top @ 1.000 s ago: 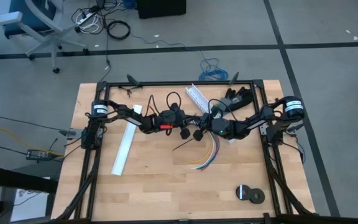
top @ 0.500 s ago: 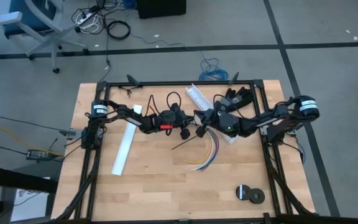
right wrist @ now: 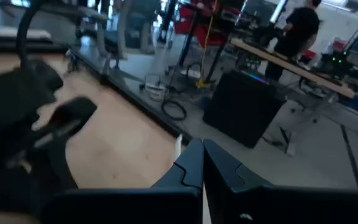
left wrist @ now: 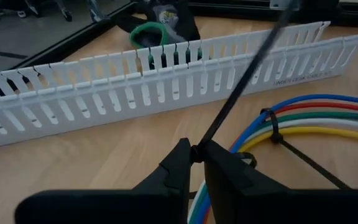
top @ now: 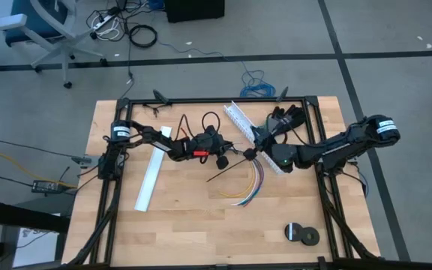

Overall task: Ziptie cables
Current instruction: Wrap the cable wires with black zip tie

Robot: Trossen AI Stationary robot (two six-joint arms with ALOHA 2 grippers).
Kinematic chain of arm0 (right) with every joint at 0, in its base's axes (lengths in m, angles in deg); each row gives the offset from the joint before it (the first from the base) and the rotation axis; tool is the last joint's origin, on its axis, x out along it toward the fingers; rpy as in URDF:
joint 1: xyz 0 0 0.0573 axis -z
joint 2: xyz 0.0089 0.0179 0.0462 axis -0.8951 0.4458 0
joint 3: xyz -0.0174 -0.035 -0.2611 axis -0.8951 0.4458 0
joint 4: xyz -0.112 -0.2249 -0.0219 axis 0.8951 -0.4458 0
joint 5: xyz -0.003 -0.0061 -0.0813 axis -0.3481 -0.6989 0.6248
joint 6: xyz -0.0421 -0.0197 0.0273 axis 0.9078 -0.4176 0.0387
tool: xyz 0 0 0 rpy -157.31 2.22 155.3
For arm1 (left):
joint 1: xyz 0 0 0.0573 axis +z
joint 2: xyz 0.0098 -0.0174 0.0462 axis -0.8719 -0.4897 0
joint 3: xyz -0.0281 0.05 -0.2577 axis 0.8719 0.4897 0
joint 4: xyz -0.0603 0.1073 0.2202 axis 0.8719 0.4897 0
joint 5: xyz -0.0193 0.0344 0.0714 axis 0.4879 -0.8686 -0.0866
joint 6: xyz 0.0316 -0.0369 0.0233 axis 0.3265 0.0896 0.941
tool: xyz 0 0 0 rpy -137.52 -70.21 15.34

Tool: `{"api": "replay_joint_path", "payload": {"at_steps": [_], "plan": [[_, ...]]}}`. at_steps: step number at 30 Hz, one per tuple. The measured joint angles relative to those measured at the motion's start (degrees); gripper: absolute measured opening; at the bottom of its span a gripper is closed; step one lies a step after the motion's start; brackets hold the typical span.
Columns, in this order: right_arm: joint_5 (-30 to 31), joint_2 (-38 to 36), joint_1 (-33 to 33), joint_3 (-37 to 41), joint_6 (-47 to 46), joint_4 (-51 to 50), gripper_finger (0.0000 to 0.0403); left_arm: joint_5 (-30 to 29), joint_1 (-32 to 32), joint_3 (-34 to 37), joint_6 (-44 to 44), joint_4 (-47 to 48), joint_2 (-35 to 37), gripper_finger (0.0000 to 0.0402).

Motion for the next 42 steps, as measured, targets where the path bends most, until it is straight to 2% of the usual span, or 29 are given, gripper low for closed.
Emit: {"api": "replay_joint_path", "payload": {"at_steps": [2,8,12,18,22,25,28,33,36,42], "plan": [[-1.9,0.0,-1.0,0.0,-4.9,-3.5,0.0,0.0,0.0,0.0,0.0,-0.3,0.0,0.0047],[-12.5,0.0,-1.3,0.0,-22.3,-16.9,0.0007,-0.7,0.0,0.0,-1.2,-2.5,0.0,0.0047],[-16.8,1.1,-1.2,0.0,-23.7,-18.4,0.0034,-2.1,0.0,0.0,-1.2,-2.8,0.0,0.0047],[-17.6,10.2,0.1,0.0,-23.0,-8.7,0.0099,-3.3,0.0,0.0,-0.9,-5.0,0.0,0.0047],[-17.5,17.5,1.1,0.0,-16.4,3.7,0.014,-4.5,0.0,-0.1,0.8,-4.6,0.0,0.0046],[-15.3,20.5,1.2,0.0,-11.9,12.2,0.0163,-4.6,-0.1,-0.1,1.9,-3.9,0.0,0.0044],[-12.7,21.7,1.2,0.0,-10.5,15.5,0.0176,-5.0,-0.1,-0.1,2.0,-3.1,0.0,0.0037],[-15.9,21.7,2.5,0.0,-12.1,16.3,0.0177,-5.2,-0.2,-0.1,3.0,-3.3,0.0,0.0026],[-18.9,21.7,3.6,0.0,-13.3,16.2,0.0164,-5.2,-0.3,-0.1,3.5,-3.5,0.0,0.0026],[-20.3,21.7,4.7,0.0,-12.5,17.0,0.0134,-5.1,-0.3,-0.1,3.5,-3.3,0.0,0.0024]]}}
